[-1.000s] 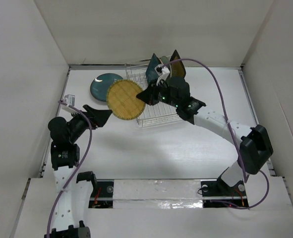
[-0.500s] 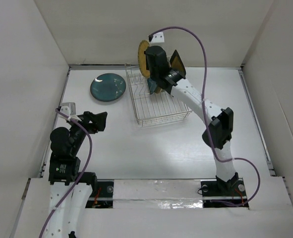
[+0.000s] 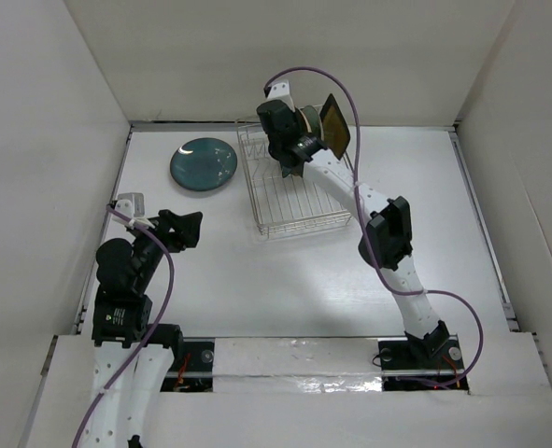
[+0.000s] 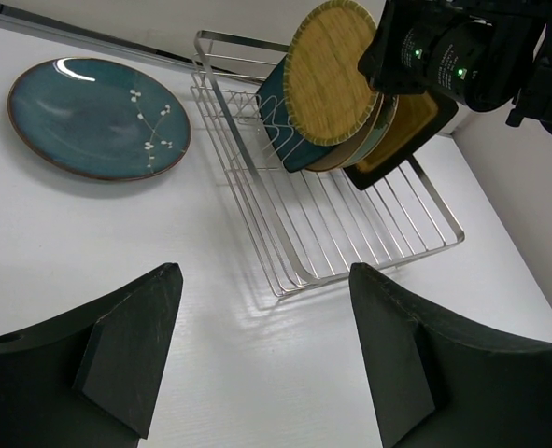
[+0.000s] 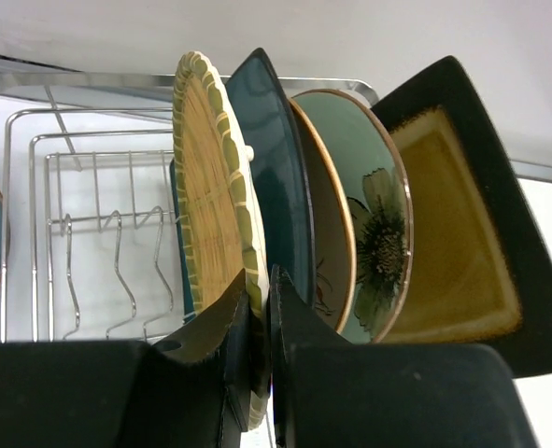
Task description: Load the plates into the dish rack
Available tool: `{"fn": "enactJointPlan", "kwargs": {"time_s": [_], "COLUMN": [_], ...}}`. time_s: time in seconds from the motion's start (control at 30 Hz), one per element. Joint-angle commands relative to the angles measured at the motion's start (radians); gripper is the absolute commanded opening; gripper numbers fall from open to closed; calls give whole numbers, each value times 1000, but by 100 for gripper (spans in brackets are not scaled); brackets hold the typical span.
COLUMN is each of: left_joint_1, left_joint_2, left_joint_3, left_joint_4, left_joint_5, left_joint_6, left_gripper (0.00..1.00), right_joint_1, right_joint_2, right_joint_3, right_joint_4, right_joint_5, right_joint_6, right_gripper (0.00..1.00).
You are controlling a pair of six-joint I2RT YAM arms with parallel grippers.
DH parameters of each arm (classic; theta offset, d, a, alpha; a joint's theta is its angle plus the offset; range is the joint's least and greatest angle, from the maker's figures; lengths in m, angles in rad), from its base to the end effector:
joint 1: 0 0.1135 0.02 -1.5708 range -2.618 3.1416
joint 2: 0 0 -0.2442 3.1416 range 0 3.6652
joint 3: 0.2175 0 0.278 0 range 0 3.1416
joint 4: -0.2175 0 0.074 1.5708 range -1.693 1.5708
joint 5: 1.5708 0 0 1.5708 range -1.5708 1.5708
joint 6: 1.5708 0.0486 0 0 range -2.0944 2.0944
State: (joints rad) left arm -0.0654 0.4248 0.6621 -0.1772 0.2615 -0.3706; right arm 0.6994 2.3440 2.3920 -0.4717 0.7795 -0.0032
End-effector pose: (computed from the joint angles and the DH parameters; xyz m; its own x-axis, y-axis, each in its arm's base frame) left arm 0.1668 -0.0235 0.3435 -0.0603 -0.3467 -0.9361 0.3206 0.8814 -0.3470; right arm 0.4488 0.3329 0.3166 -0.3147 -0.2677 -0.9106 0.0315 0.9559 -0.2919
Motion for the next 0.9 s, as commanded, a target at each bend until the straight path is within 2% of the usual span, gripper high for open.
{"fn": "enactJointPlan", "kwargs": {"time_s": [0.0, 0.3, 0.37, 0.4, 0.47, 0.5, 0.57, 0.6, 0.7, 0.73, 0.83, 0.87], "left_joint_1": [-4, -4, -4, -4, -4, -4, -4, -4, -4, 6, 44, 56], "left_joint_2": [15, 86, 112, 144, 186, 234, 290, 343, 419, 468, 572, 598], "left_joint_3": [-10, -7, -1, 1, 10, 17, 46, 54, 79, 83, 91, 96], "left_joint_4": [33, 31, 28, 31, 41, 56, 71, 99, 166, 171, 264, 274], "left_joint_5": [-7, -22, -25, -21, -9, 10, 31, 45, 54, 54, 103, 99], "left_joint_6": [6, 7, 9, 6, -14, -27, -51, -83, -140, -180, -261, -275], "left_gripper": [69, 64, 63, 61, 58, 57, 50, 43, 30, 19, 0, 0], "right_joint_1": [-6, 3, 3, 3, 3, 3, 3, 3, 3, 12, 25, 38], "right_joint_2": [-9, 35, 18, 8, -32, -52, -139, -176, -326, -360, -496, -530], "right_joint_3": [-23, -100, -129, -139, -157, -184, -233, -302, -398, -449, -531, -592], "right_joint_4": [94, 148, 168, 171, 177, 180, 212, 247, 283, 289, 314, 329], "right_joint_5": [-20, -129, -166, -183, -209, -213, -239, -256, -328, -338, -358, -371], "right_joint_6": [28, 117, 132, 144, 147, 147, 147, 147, 150, 151, 138, 138], "right_gripper": [0, 0, 10, 26, 44, 57, 65, 72, 81, 82, 86, 86]}}
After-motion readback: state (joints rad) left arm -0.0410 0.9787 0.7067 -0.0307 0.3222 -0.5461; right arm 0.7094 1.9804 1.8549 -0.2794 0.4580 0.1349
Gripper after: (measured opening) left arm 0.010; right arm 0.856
